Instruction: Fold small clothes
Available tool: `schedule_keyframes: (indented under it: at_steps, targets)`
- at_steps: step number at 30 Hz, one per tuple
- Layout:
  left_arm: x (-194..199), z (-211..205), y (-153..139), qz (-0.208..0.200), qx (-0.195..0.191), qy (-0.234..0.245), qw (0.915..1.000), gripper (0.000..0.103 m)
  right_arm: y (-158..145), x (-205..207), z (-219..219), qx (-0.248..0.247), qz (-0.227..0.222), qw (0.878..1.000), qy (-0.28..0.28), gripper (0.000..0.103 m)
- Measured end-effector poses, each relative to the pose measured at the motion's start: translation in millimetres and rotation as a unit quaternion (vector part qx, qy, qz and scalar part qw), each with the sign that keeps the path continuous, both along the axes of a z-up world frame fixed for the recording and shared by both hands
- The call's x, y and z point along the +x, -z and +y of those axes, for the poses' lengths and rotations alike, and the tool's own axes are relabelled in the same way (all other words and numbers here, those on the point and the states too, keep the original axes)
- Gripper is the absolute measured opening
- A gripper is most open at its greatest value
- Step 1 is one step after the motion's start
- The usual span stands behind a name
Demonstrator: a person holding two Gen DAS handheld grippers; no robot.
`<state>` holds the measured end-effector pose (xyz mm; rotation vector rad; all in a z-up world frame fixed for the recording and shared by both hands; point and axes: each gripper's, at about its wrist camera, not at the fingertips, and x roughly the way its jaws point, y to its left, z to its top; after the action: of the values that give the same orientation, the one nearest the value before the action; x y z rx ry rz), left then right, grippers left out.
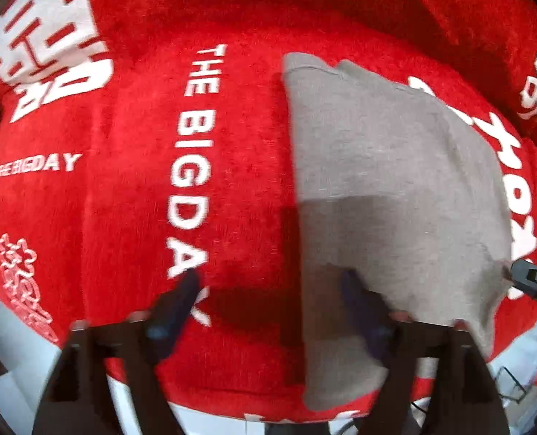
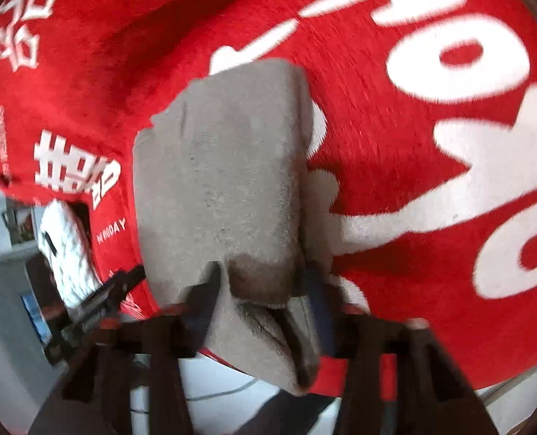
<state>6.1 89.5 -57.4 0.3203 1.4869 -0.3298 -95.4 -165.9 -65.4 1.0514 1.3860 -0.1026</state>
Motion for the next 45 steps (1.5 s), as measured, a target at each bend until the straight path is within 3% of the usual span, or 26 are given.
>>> schedule_keyframes:
  at_steps: [2,5,8,21,28,37,42,45]
  targets:
    - [-1.7,2.8,-1.0,0.003,-0.004,-0.002,1.0,0.102,-7.3,5.9,9.1,-0.04,-0.002,0.999,-0.031,0.016]
    - [-6.2,3.9,-1.7,0.004,-0.001,0.001,1.0,0.102,-12.9,12.5,26.4,-0.106,0.009,0.99,-0.095,0.015]
    - [-10.6,2.8,-1.6,0.003,0.001,0.006,1.0,0.102,-6.8,13.8,33.2,-0.123,0.023,0.986,-0.107,0.015]
    - [-23.3,-2.3,-6.4,-0.002,0.013,0.011,0.9998,0.102,-24.8,6.4,39.0,-0.138,0.032,0.985,-0.094,0.017]
    - [-26.8,-1.5,-9.1,-0.002,0.02,0.014,0.9997,0.102,-52.0,-7.7,58.1,-0.135,0.0,0.986,-0.103,0.017]
    - [-33.0,-0.5,-10.7,0.003,0.024,0.016,0.9996,0.102,-5.7,-28.0,74.7,-0.123,0.064,0.982,-0.127,0.014]
    - [-36.7,2.8,-10.5,0.005,0.027,0.016,0.9995,0.102,-12.2,-33.3,72.7,-0.141,0.074,0.978,-0.135,0.016]
    - [-38.4,3.5,-10.9,0.006,0.027,0.017,0.9995,0.102,-17.9,-38.4,64.1,-0.132,0.074,0.981,-0.118,0.017]
